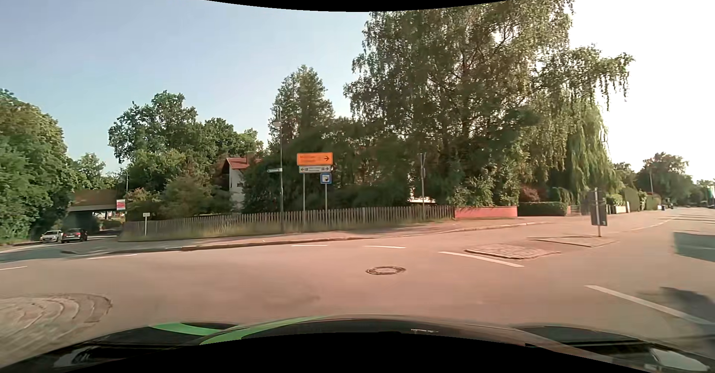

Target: Follow the waypoints while adhering to traffic rules and regulations

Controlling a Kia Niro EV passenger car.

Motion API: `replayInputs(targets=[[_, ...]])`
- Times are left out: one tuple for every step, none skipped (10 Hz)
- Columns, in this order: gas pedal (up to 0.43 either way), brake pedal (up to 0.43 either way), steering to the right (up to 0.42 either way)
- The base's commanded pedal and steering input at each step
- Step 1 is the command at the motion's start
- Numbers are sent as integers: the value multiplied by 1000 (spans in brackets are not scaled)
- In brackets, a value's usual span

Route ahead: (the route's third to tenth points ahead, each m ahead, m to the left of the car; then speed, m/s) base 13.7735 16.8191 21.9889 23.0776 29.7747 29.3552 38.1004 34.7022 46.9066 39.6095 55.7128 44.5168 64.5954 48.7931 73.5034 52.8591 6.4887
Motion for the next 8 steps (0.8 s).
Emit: replayInputs(targets=[[0,0,-270],[0,0,-299],[0,0,-319],[0,0,-336],[0,0,-353],[0,0,-363],[20,0,-365],[28,0,-377]])
